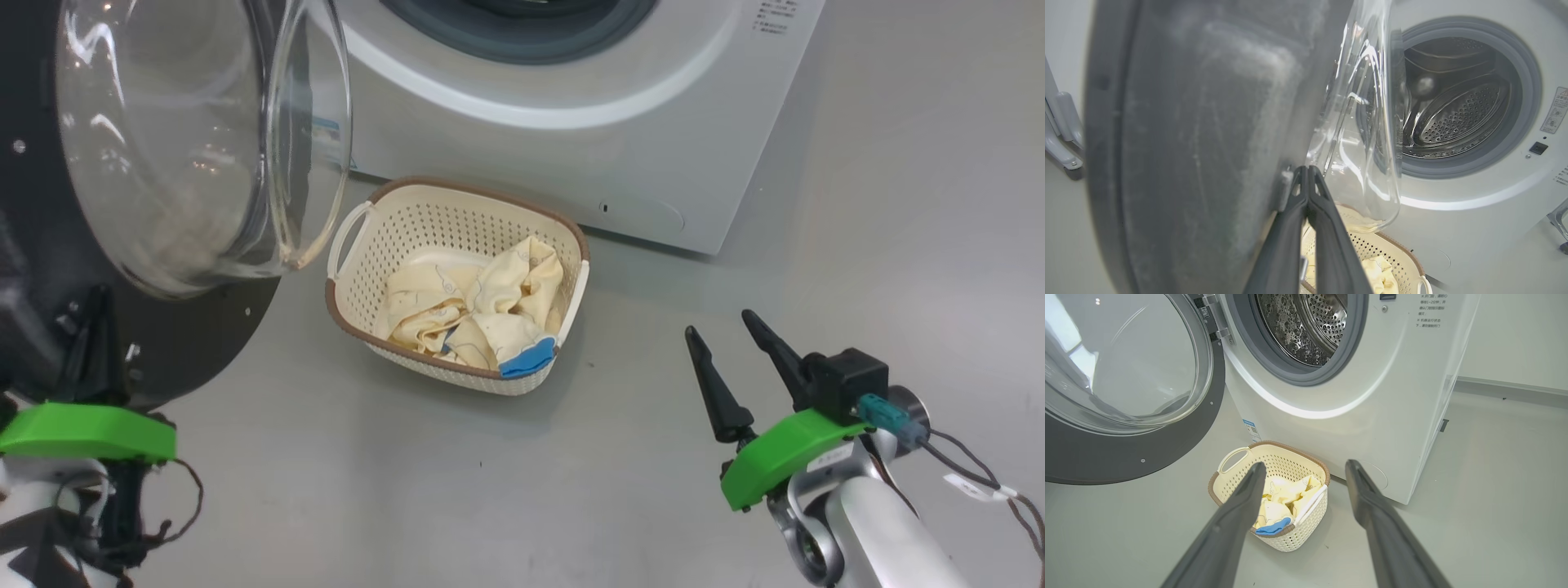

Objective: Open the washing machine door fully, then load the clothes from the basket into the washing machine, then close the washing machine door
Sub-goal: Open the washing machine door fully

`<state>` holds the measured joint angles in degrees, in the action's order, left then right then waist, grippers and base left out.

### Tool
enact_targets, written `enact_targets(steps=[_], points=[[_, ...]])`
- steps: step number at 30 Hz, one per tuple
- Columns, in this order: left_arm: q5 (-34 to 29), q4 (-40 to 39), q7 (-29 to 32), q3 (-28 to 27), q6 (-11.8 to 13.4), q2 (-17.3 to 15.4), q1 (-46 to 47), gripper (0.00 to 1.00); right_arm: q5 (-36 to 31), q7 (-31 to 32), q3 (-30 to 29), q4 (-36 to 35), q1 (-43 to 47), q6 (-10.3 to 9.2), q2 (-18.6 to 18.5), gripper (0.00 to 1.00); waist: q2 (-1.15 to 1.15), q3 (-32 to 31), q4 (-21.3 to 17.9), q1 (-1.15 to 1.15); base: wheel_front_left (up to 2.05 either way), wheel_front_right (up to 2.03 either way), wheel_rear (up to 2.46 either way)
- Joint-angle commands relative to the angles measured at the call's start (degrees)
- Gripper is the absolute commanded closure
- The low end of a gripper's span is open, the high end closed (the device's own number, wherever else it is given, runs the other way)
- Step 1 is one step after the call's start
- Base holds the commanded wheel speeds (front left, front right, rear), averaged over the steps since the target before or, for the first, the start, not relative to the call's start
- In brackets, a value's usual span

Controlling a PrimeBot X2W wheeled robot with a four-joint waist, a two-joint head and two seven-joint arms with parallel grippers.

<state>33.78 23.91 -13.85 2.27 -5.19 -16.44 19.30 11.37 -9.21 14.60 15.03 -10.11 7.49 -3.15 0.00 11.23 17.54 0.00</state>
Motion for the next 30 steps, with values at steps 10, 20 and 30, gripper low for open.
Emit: enact_targets(steps=[10, 20, 30], points=[[2.89, 2.44, -1.11, -10.5, -0.99, -8.12, 8.85, 1.0, -4.69, 3.59, -0.7, -5.67, -3.71, 0.0, 0.0, 0.0, 0.0, 8.66, 2.09, 0.0, 0.0, 0.0, 0.0], [4.87, 12.0, -1.14, -18.49, -2.12, -12.81, 14.61, 1.0, -7.11, 6.22, -1.27, -8.91, -4.45, 0.0, -0.06, 0.0, 0.0, 13.51, 2.88, 0.0, 0.0, 0.0, 0.0], [4.82, 18.56, -1.14, -18.35, -2.28, -15.95, 18.54, 1.0, -8.81, 8.01, -1.83, -10.94, -4.54, 0.0, -0.32, 0.0, 0.0, 16.62, 3.33, 0.0, 0.0, 0.0, 0.0]])
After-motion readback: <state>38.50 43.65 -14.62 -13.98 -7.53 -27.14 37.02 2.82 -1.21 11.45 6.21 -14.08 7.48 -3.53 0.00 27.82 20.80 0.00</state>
